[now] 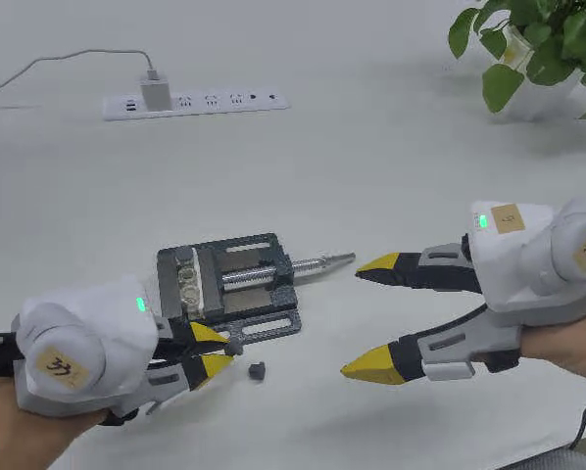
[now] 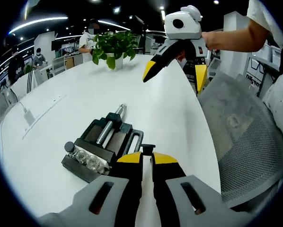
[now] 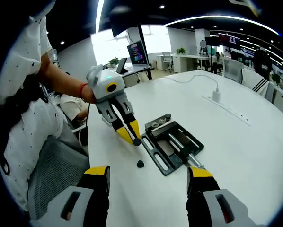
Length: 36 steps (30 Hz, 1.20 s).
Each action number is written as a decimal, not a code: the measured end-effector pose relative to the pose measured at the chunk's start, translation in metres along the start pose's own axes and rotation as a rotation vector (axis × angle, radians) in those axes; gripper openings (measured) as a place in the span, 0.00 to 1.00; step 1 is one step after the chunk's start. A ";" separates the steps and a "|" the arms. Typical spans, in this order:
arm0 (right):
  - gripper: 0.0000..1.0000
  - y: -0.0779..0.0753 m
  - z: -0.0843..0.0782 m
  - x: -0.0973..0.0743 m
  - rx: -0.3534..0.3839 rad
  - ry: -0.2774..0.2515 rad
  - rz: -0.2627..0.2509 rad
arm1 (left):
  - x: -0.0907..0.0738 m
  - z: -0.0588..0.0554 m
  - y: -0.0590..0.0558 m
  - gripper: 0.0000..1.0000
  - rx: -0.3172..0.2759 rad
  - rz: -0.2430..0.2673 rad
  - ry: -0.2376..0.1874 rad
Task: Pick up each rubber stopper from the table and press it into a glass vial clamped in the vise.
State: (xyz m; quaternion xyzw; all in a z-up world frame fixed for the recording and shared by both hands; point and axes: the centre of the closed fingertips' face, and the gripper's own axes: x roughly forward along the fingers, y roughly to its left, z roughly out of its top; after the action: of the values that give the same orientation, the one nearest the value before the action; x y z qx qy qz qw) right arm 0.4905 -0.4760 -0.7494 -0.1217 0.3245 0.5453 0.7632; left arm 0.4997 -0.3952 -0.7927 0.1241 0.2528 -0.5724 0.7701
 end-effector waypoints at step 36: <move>0.09 0.060 0.094 0.009 -0.225 0.001 0.259 | -0.058 0.097 -0.034 0.03 -0.026 -0.014 -0.316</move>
State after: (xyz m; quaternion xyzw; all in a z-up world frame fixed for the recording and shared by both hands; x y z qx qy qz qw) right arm 0.4716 -0.3959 -0.6742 -0.1639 0.2748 0.6718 0.6681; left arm 0.4790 -0.4051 -0.6773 0.0209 0.1366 -0.5867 0.7979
